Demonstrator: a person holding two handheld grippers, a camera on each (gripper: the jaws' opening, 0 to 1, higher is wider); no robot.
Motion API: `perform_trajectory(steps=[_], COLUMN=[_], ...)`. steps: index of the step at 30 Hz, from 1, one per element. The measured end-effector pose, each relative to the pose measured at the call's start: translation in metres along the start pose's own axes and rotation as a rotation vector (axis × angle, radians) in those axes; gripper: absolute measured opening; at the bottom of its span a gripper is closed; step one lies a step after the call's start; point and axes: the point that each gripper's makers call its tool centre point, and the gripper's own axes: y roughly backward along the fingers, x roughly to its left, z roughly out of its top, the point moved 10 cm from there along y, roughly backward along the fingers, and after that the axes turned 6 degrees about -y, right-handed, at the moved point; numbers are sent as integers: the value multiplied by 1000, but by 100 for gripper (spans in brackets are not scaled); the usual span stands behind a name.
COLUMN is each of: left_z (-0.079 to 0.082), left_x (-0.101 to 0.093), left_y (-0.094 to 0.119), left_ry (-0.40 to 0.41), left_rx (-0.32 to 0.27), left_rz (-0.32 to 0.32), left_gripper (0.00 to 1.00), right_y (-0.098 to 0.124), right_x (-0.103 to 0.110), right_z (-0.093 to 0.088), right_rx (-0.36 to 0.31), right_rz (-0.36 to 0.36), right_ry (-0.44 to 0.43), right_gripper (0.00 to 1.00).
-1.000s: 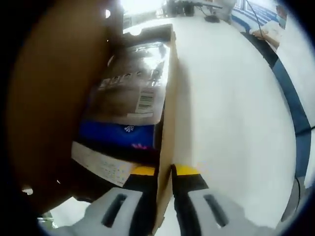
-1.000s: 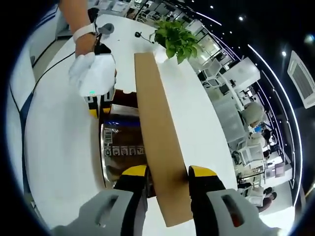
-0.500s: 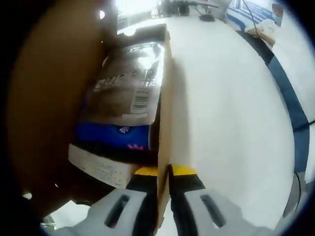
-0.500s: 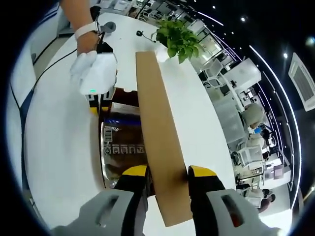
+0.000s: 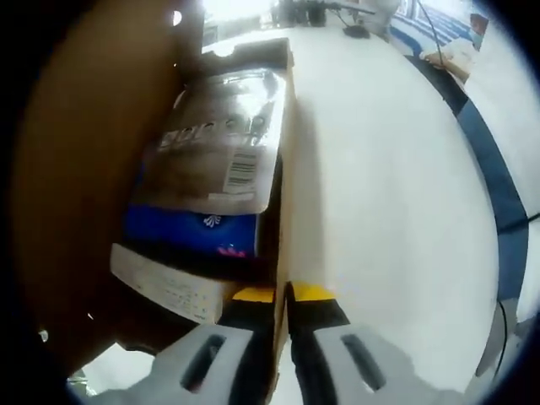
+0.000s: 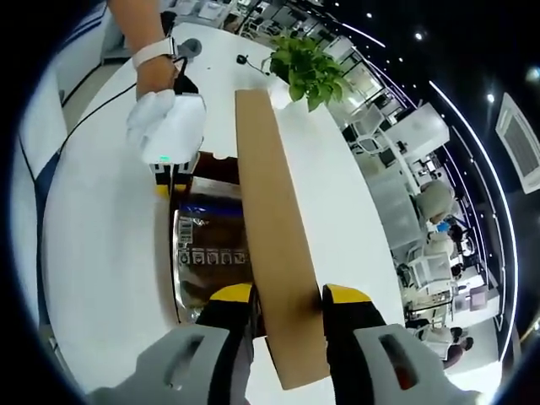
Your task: Operate the shoe box by opening the lid, removing the specified soft item, and placing it in the target area until the item is outside and the box remains undamaged.
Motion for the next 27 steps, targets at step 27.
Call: perform_trajectory(steps=[27], left_z=[-3], left_x=[2], left_y=[-4], left_ry=[-12], left_rx=[24], left_rz=[-20], left_gripper=[3], right_y=[-2], right_x=[-11], right_z=[8], right_rx=[38], right_rz=[17], right_ry=[17], right_gripper=[29])
